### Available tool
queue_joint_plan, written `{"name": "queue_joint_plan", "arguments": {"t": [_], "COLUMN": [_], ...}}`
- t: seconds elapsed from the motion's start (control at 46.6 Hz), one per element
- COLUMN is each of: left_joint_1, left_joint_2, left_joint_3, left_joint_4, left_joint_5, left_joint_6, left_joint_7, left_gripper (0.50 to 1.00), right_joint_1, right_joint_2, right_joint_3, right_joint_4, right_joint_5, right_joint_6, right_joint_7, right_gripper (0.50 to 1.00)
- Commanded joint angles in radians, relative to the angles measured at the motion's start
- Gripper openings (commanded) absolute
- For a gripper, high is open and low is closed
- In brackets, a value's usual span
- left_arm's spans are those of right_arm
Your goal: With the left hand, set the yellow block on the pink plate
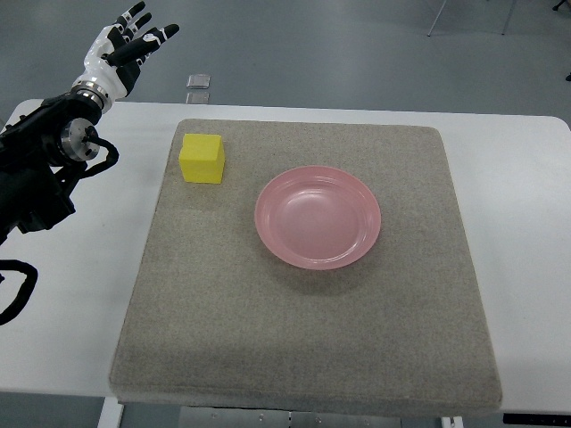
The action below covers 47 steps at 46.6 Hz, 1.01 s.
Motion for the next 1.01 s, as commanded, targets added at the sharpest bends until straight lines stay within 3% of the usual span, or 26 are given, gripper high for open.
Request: {"name": "queue_joint_plan", "arguments": {"t": [0.0, 0.986], "left_joint_1": [0.0, -0.009], "left_joint_2": [0.0, 0.008], "left_joint_3": [0.0, 0.014], "left_joint_4": [0.002, -0.004], "left_joint_5": [0.002, 0.011], "left_joint_6": [0.0, 0.003], "left_joint_7": [0.0, 0.0], "left_gripper": [0.99, 0.99], "right_joint_1": [0.0, 0.0], "right_joint_2": [0.0, 0.0], "right_joint_3": [0.0, 0.0], "right_joint_4": [-0.001, 0.001], "right_joint_5": [0.0, 0.0], "right_joint_6": [0.001, 0.001], "right_joint_7": [0.0, 0.001], "right_gripper": [0.924, 0.924]}}
